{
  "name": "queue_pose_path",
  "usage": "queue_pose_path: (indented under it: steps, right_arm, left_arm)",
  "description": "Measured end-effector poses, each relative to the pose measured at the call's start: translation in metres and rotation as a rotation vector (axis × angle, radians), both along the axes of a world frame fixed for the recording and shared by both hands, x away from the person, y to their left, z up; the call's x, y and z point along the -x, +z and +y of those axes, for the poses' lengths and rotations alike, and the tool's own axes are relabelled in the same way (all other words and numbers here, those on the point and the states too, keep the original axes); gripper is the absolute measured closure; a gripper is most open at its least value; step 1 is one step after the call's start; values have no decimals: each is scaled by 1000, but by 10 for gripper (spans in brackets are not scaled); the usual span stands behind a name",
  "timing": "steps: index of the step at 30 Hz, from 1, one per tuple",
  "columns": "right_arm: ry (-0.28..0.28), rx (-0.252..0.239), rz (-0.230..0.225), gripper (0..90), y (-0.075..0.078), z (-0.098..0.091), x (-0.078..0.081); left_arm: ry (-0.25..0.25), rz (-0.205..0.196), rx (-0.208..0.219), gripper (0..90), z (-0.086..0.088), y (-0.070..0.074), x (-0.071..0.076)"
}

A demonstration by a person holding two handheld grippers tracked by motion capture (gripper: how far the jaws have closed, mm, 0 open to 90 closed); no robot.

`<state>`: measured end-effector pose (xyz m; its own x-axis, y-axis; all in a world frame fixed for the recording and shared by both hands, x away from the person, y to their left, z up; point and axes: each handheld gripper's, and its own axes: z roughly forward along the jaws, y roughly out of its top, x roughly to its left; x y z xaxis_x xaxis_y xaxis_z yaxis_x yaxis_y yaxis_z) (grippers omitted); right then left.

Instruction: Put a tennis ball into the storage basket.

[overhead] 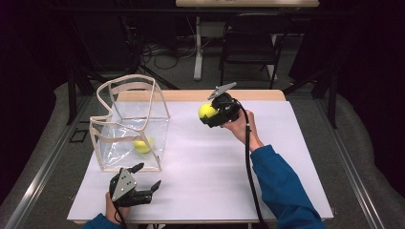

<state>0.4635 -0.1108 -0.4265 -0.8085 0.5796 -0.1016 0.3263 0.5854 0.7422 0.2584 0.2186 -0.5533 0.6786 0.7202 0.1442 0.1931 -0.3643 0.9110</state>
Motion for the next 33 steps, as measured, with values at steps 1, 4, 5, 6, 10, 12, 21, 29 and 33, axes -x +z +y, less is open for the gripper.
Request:
queue_pose_path:
  steps: [1,4,5,6,10,12,21,29,33]
  right_arm:
    - [-2,-2,-1,262,1,0,0]
    - [0,-2,-3,262,4,0,1]
    - [0,-1,-5,262,5,0,2]
    - [2,-1,-7,262,6,0,2]
    - [4,-3,-14,262,10,-1,4]
    - [6,-1,-15,263,12,-1,5]
    - [9,-2,-26,262,19,-1,7]
    - [14,-2,-32,262,25,0,7]
    - [14,-9,-38,263,28,1,8]
  left_arm:
    - [2,1,2,160,0,0,0]
    - [1,0,2,160,0,0,0]
    - [3,1,2,160,0,0,1]
    - [3,1,3,160,0,0,1]
    - [4,1,1,160,0,0,0]
    - [3,1,1,160,0,0,0]
    - [2,0,2,160,0,0,0]
    - [1,0,3,160,0,0,1]
    - [1,0,4,160,0,0,1]
